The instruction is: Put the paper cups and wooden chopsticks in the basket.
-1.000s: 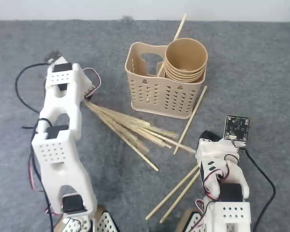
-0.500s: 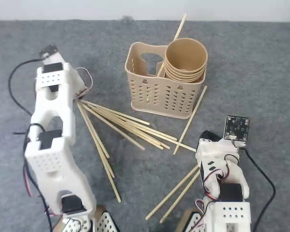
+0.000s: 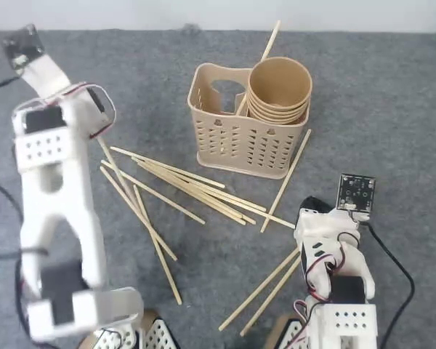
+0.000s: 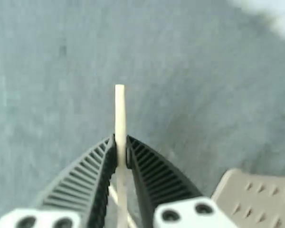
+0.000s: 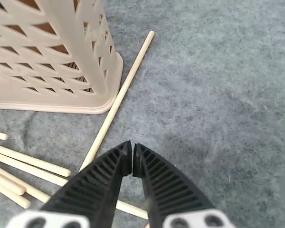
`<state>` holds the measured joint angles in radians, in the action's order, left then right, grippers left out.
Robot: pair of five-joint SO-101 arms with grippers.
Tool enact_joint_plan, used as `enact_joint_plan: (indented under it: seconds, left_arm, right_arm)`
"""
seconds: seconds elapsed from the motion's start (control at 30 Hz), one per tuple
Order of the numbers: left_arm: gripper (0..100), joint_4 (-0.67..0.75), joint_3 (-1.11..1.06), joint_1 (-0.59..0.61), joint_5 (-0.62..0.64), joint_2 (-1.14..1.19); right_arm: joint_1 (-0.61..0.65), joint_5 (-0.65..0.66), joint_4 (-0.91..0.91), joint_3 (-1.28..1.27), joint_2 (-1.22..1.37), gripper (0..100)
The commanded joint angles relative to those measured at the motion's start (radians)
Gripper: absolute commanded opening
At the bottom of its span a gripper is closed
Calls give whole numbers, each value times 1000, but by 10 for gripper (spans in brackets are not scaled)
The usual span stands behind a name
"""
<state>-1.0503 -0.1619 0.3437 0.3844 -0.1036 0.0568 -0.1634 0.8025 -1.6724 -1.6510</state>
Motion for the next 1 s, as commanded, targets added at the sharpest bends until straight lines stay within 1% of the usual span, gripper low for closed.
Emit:
enact_joint_plan:
  seconds: [0.0, 0.1, 0.27, 0.33, 0.37, 0.4, 0.47, 0.6, 0.67, 0.8, 0.97]
  left_arm:
    - [11, 296, -237, -61, -81, -311]
    - [11, 551, -446, -101, -78, -514]
    - [11, 1056, -782, -167, -77, -861]
    - [11, 1241, -868, -219, -75, -956]
    - [11, 1295, -881, -239, -75, -990]
    - [11, 1307, -877, -258, -75, -1013]
    - [11, 1272, -823, -288, -75, -1023]
    - [11, 1115, -633, -339, -75, -964]
    - [11, 1071, -542, -367, -75, -898]
    - [11, 1066, -420, -430, -75, -733]
    - [11, 1071, -357, -451, -75, -562]
  right_arm:
    - [-10, 14, -28, -18, -10, 29]
    - [-10, 14, -28, -18, -10, 29]
    - [-10, 14, -28, -18, -10, 29]
    - [-10, 14, -28, -18, -10, 29]
    - [-10, 14, -28, -18, -10, 29]
    - [-10, 14, -28, -18, -10, 29]
    - [-10, 14, -28, -18, -10, 29]
    - [-10, 14, -28, -18, -10, 29]
    - [-10, 14, -28, -18, -10, 29]
    - [-10, 14, -28, -18, -10, 29]
    - [-10, 14, -30, -18, -10, 29]
